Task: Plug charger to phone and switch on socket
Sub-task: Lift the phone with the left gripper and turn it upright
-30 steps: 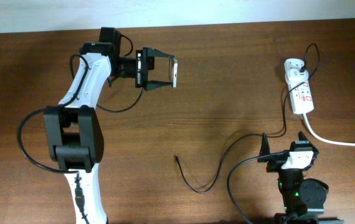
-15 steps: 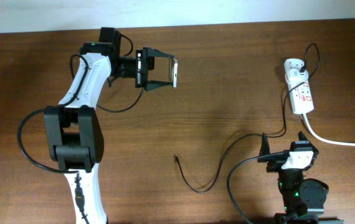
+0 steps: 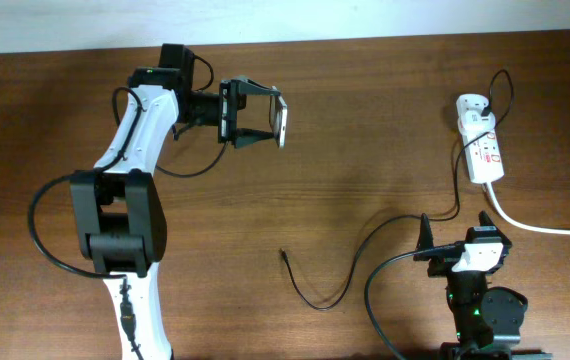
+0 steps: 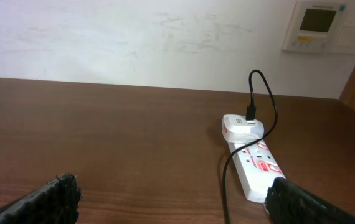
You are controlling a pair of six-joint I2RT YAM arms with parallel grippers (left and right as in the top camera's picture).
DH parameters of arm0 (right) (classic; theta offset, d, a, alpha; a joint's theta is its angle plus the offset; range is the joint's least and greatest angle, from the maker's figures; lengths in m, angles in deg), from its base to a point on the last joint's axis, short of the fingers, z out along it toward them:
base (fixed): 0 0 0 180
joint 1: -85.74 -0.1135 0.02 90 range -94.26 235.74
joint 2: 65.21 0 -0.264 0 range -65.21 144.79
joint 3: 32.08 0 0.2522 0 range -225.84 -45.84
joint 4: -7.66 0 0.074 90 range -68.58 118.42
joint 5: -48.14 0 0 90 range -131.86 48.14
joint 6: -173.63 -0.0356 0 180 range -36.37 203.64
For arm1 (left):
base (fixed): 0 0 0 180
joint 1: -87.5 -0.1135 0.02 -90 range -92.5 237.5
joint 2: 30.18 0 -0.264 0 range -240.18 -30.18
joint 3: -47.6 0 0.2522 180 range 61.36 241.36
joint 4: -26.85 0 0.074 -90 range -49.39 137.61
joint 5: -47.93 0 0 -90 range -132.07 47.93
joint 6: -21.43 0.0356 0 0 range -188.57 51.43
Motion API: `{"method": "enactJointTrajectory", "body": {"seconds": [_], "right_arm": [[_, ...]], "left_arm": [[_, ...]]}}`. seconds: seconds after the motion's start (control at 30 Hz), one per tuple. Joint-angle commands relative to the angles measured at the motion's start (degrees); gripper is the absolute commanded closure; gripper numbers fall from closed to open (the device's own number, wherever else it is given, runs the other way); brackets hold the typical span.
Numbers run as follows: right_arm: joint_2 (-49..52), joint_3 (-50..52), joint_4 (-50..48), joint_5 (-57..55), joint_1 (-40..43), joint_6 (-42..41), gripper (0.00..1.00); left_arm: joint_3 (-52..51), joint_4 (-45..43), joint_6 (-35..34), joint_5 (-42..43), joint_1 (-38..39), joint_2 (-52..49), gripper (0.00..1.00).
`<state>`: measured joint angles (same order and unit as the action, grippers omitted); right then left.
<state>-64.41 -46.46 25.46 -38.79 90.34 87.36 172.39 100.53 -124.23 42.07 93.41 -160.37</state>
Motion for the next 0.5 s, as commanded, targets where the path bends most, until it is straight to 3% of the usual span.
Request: {"method": "enactJointTrajectory", "body": {"seconds": [0.0,0.17,0.33,0.47], "right_arm": [[-0.4,0.3,0.2,1.0,-0.5,0.3,0.01],[-0.4,0.3,0.2,1.0,-0.5,0.3,0.01],[-0.4,0.3,0.2,1.0,-0.5,0.3,0.01],[-0.4,0.3,0.0,1.0,-0.5,0.3,0.01]], "left_arm": [[1.7,-0.1,7.3,-2.2,-0.3,-0.3,1.0],[1.7,-2.1,9.5,-8.8,-0.3,-0.3,1.0],[1.7,-10.3,9.4,-9.0,-0.3,-0.3,1.0],[1.7,-10.5,9.4,-10.0,-0.3,-0.3,1.0]]}}
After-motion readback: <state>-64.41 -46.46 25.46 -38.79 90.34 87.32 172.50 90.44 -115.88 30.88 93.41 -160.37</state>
